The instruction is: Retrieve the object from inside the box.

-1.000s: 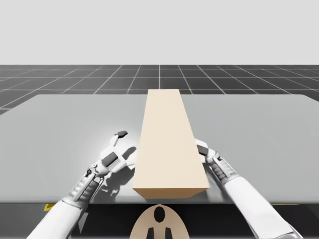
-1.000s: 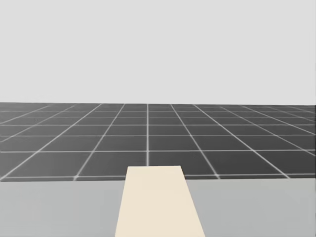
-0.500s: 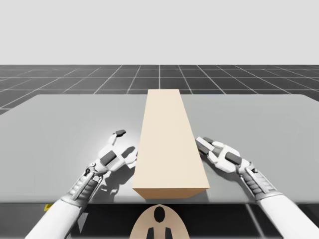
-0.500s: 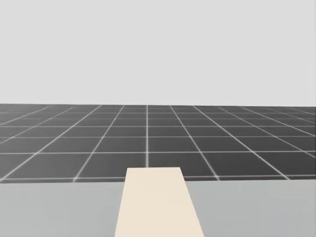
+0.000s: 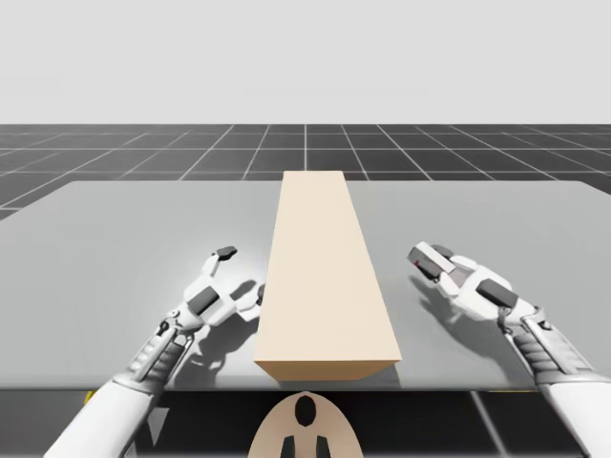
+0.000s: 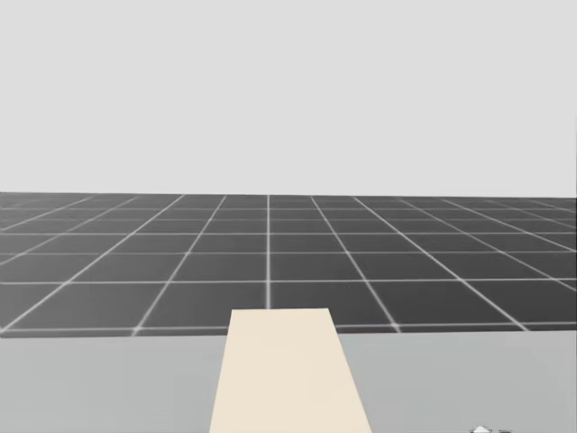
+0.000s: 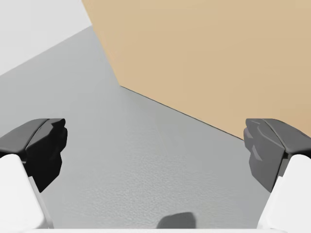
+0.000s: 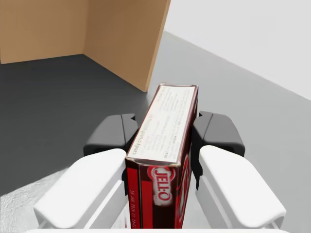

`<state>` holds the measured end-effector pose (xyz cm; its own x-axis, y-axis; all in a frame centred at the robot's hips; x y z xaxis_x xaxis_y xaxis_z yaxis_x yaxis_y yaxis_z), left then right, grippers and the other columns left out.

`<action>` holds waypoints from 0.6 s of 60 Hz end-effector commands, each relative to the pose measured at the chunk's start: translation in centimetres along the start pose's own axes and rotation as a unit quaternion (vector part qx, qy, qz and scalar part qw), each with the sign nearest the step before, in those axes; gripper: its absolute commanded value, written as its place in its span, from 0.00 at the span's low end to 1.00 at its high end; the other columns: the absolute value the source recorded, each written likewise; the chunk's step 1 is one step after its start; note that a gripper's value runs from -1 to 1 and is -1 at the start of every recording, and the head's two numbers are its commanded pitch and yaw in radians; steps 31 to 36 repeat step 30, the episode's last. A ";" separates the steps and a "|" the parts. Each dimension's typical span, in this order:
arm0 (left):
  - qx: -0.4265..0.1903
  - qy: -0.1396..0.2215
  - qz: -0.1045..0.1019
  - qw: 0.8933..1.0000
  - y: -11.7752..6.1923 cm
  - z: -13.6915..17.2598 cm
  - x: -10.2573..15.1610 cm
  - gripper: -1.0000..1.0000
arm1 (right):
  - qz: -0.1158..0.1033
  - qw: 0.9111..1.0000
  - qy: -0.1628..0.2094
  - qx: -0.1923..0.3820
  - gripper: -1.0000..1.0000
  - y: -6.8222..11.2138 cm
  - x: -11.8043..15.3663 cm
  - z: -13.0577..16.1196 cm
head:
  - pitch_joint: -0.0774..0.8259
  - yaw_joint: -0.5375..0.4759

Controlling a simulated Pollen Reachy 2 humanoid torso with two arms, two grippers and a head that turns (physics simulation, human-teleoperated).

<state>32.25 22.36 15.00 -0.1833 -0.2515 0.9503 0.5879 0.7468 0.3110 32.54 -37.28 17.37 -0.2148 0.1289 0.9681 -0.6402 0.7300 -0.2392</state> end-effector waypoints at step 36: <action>0.011 0.002 0.004 1.000 0.7 0.1 -0.1 0.00 | 0.109 0.972 -0.036 -0.204 1.00 -12.4 18.3 -2.2 | 0.12 0.48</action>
